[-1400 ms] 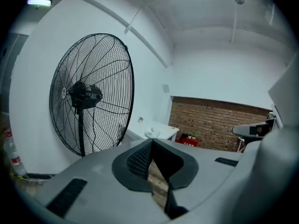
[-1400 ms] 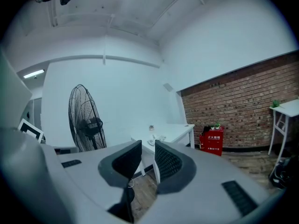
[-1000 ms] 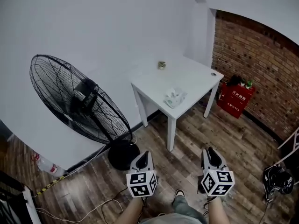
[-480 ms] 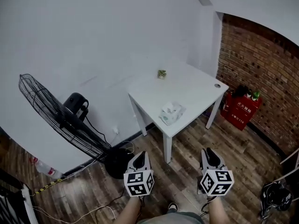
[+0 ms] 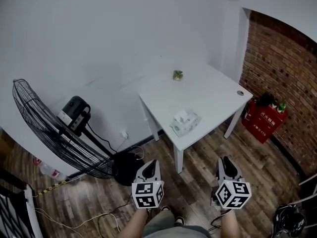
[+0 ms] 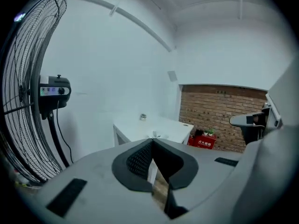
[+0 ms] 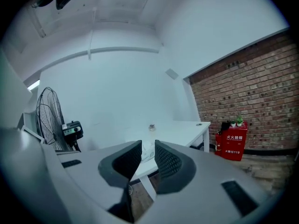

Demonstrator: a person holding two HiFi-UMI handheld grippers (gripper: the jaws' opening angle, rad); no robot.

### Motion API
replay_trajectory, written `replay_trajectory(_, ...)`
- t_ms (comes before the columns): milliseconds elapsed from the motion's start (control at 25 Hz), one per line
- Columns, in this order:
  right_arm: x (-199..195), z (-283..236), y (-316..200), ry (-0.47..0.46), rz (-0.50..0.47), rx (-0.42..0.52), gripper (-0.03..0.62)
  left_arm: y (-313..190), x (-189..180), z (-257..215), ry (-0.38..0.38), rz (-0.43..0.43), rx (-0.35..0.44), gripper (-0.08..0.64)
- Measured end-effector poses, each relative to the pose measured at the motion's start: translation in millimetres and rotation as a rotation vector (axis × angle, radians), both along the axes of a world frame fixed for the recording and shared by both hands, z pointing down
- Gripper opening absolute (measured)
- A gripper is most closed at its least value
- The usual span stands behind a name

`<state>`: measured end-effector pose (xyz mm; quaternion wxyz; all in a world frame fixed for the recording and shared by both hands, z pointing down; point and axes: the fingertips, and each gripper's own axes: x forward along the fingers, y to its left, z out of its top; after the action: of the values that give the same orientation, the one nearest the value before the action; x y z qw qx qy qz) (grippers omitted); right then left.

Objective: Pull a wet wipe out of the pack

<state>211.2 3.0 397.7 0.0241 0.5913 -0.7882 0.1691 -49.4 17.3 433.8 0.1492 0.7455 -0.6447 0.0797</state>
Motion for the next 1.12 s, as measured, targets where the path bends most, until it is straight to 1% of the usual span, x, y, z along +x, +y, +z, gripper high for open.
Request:
replay_trajectory(240,-14,11,-36,-0.006,-0.02,-0.012,0.087,-39,-5,7,-0.003,-0.007,-0.001,0.005)
replay_trajectory(520,-29,-1,-101,0.041,-0.036,0.012,0.087,-114,-22,7,0.057,-0.037,0.011,0.005)
replay_trajectory(680,-39,-12,-146,0.058,-0.051,0.027,0.087,-151,-31,-2,0.072,-0.045,0.03,0.005)
replay_trajectory(920,-76,-20,-208,0.068,-0.122,0.039,0.087,-198,-50,-13,0.1,-0.087,0.051,0.005)
replay_trajectory(1120,-101,-18,-245,0.071,-0.181,0.028,0.087,-219,-67,-9,0.107,-0.132,0.044,0.005)
